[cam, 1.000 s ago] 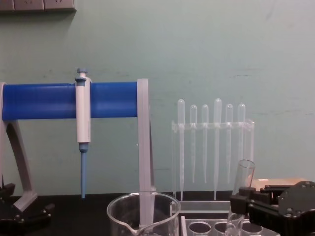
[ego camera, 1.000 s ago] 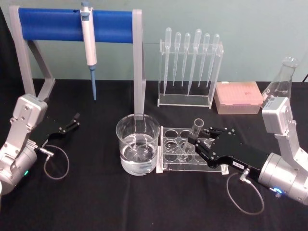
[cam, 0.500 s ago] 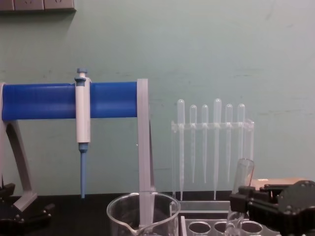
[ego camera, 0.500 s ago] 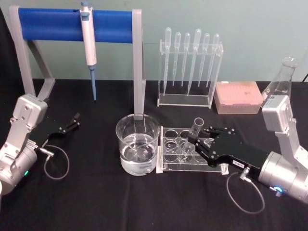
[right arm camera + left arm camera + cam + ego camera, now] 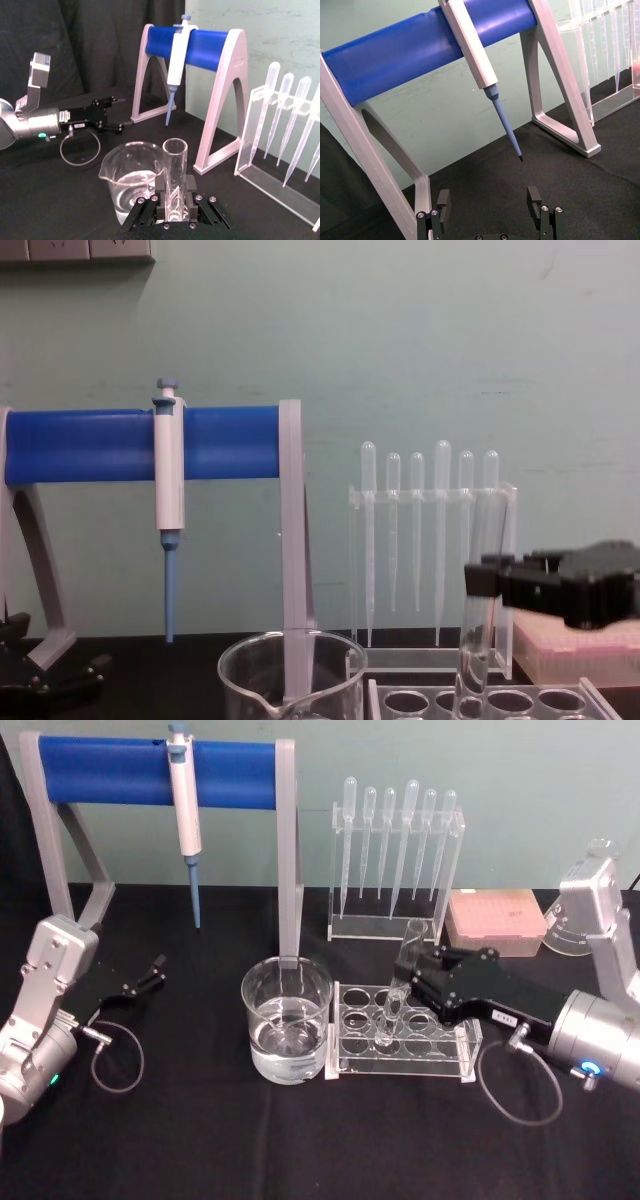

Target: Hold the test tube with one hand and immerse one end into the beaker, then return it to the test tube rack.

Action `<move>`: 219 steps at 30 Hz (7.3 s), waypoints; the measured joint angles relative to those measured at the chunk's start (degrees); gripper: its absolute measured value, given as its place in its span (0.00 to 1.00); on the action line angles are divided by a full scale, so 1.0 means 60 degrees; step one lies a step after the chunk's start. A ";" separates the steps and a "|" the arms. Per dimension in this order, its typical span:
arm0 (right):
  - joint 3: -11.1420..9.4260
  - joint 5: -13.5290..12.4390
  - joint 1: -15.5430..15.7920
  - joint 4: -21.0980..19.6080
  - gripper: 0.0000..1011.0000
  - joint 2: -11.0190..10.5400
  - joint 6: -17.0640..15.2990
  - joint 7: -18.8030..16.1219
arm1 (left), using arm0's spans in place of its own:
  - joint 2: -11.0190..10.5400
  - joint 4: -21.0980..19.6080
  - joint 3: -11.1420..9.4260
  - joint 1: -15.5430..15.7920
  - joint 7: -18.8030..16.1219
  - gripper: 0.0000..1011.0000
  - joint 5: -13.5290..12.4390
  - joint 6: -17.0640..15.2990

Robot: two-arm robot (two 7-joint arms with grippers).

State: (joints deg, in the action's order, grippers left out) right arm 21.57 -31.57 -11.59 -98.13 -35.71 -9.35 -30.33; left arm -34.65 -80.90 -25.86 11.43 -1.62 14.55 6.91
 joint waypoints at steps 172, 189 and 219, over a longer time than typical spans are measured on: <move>0.0394 -0.1627 -0.1995 -0.1135 0.24 -0.1508 -0.1873 0.0557 | 0.0000 0.0000 0.0000 0.0000 0.0000 0.99 0.0000 0.0000; 0.0394 -0.1626 -0.1995 -0.1135 0.24 -0.1508 -0.1873 0.0557 | 0.0000 0.0000 0.0000 0.0000 0.0000 0.99 0.0000 0.0000; 0.0394 -0.1626 -0.1995 -0.1136 0.24 -0.1508 -0.1873 0.0557 | 0.0000 0.0000 0.0000 0.0000 0.0000 0.99 0.0000 0.0000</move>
State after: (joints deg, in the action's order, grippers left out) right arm 23.94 -41.33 -23.56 -104.94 -44.76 -20.59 -26.98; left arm -34.65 -80.90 -25.86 11.43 -1.62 14.55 6.91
